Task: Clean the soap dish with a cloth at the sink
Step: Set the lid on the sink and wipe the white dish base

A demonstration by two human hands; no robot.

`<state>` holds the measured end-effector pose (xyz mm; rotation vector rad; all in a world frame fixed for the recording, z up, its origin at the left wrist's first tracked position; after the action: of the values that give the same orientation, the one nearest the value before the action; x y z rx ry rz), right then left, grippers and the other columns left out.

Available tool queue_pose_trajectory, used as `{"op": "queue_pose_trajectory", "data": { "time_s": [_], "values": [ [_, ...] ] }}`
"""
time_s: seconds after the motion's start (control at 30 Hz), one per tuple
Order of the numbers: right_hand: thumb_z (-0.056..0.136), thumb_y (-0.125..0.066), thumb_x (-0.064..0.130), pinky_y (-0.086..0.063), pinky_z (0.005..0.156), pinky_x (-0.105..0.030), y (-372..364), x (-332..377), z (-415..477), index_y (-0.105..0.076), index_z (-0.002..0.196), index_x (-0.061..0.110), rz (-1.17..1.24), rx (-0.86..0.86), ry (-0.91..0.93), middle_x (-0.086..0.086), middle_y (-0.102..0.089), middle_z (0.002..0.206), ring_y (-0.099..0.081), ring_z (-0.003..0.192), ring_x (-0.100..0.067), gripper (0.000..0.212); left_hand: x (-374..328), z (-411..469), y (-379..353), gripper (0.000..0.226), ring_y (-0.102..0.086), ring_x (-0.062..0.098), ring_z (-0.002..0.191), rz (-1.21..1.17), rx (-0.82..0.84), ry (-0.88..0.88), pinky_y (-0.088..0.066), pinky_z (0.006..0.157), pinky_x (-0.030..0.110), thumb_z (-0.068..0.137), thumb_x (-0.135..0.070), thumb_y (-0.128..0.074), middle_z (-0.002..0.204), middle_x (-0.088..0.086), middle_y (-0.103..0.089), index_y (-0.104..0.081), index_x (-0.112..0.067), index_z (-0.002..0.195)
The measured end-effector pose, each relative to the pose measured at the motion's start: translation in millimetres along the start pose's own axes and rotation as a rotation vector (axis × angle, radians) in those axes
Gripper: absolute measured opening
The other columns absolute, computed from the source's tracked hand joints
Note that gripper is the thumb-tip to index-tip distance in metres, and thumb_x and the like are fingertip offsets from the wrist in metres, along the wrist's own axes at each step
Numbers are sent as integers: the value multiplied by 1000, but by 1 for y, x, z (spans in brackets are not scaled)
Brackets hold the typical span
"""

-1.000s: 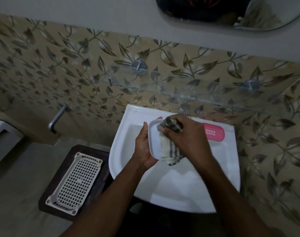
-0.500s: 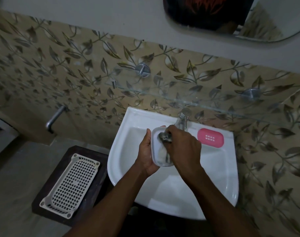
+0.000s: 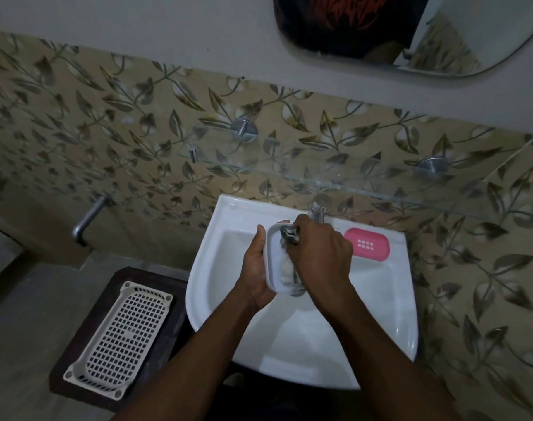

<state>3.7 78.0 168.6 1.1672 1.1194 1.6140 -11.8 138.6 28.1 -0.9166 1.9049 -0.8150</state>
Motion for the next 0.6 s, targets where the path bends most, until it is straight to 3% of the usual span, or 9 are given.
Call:
{"op": "queue_pose_trajectory", "data": {
  "time_s": [0.1, 0.17, 0.23, 0.3, 0.37, 0.43, 0.47, 0.53, 0.6],
  "values": [
    [93, -60, 31, -49, 74, -27, -7, 13, -7, -65, 109, 26, 210, 36, 3, 2, -73, 98, -68, 88, -18, 17, -1, 0, 4, 63, -70, 26, 94, -26, -1, -22, -53, 91, 41, 99, -54, -29, 99, 11, -74, -78, -14, 96],
    [89, -65, 35, -50, 77, -27, -17, 15, -16, -68, 107, 28, 276, 164, 23, 3, -73, 100, -68, 91, -17, 20, -6, 1, 11, 56, -71, 26, 93, -17, -40, -52, -53, 91, 42, 98, -55, -35, 105, 13, -72, -75, -16, 103],
    [85, -66, 39, -47, 73, -25, -26, 7, -22, -67, 102, 28, 158, 294, 45, 3, -72, 96, -66, 91, -19, 20, -10, 1, 14, 50, -74, 22, 85, 33, -75, -58, -57, 82, 38, 100, -53, -32, 118, 16, -66, -67, -19, 110],
    [85, -63, 39, -40, 69, -24, -20, -5, -19, -66, 99, 28, 16, 259, 37, 2, -70, 92, -67, 89, -20, 18, -12, -1, 9, 50, -75, 19, 78, 48, -69, -38, -60, 69, 34, 101, -53, -24, 120, 13, -65, -62, -21, 112],
    [91, -59, 38, -38, 67, -25, -8, -12, -11, -63, 104, 25, -14, 123, -5, 0, -70, 93, -67, 87, -22, 18, -11, -5, 0, 53, -72, 23, 87, 81, -53, -20, -58, 84, 39, 101, -53, -19, 110, 9, -68, -60, -22, 113],
    [95, -57, 32, -42, 67, -27, -1, -6, -8, -61, 107, 23, 28, 4, -33, 0, -72, 95, -69, 87, -22, 16, -4, -8, -4, 51, -63, 25, 101, 141, -70, -11, -42, 106, 45, 101, -51, -19, 112, 8, -66, -59, -21, 112],
    [95, -58, 29, -44, 68, -27, 2, 0, -8, -61, 106, 23, 85, -44, -41, 1, -72, 95, -69, 87, -21, 13, 0, -10, -8, 51, -62, 25, 102, 127, -73, -9, -39, 108, 45, 101, -51, -22, 113, 10, -65, -61, -19, 110],
    [91, -64, 27, -44, 71, -23, 0, 9, -13, -67, 101, 25, 219, -69, -33, 3, -74, 93, -69, 85, -17, 11, 0, -12, -10, 53, -67, 27, 95, 18, -64, -17, -50, 96, 42, 99, -54, -32, 104, 13, -70, -65, -14, 108],
    [87, -69, 29, -45, 72, -20, -11, 10, -21, -72, 99, 27, 306, 36, -6, 5, -75, 93, -69, 85, -15, 12, -6, -11, -4, 57, -70, 29, 93, -24, -56, -32, -55, 90, 43, 94, -60, -41, 100, 15, -72, -66, -12, 114]
  ]
}}
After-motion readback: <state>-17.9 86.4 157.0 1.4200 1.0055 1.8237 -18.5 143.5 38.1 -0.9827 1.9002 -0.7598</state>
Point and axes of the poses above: each hand's wrist, its own z-axis towards the middle knuckle, its own y-axis out of the back of the hand, x = y × z, the point moved 9 cm from there along z, towards the middle knuckle
